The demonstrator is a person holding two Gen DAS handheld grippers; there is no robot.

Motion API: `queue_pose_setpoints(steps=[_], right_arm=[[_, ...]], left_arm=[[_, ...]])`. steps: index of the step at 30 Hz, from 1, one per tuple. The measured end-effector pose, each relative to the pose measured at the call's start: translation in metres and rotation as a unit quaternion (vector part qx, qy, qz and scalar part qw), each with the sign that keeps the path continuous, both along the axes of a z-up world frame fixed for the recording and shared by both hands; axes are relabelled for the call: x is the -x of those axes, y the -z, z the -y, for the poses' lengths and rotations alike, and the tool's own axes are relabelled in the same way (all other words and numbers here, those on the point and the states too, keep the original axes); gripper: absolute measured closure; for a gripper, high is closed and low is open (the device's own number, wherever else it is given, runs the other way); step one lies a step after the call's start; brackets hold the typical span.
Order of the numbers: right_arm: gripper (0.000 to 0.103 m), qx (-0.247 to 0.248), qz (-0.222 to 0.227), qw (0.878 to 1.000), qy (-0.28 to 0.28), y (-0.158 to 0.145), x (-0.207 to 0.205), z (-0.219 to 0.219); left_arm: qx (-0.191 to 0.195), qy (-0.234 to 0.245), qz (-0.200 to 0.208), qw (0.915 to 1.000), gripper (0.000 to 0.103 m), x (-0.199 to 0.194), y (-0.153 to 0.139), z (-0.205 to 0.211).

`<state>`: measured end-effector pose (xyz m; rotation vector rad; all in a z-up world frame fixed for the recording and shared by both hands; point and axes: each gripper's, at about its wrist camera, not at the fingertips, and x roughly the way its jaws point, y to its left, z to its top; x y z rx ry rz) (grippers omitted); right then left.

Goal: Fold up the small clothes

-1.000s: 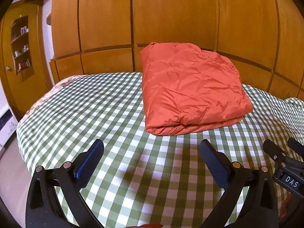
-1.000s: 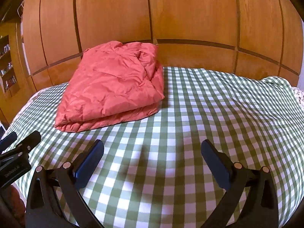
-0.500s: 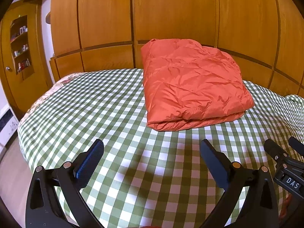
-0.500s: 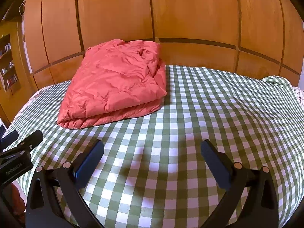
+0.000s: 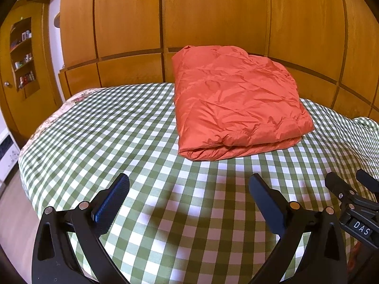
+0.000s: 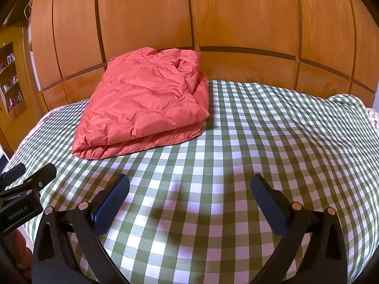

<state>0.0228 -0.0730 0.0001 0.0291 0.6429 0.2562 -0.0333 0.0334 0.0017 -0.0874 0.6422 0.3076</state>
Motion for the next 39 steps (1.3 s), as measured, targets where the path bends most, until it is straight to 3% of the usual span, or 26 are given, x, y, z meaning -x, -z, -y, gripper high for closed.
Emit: queue_pose_setpoints(steps=[39], right_arm=[[0.002, -0.008, -0.015, 1.0, -0.008, 0.0093, -0.0041, -0.0054]], left_arm=[[0.023, 0.008, 0.003, 0.9997, 0.003, -0.0016, 0.0015, 0.0006]])
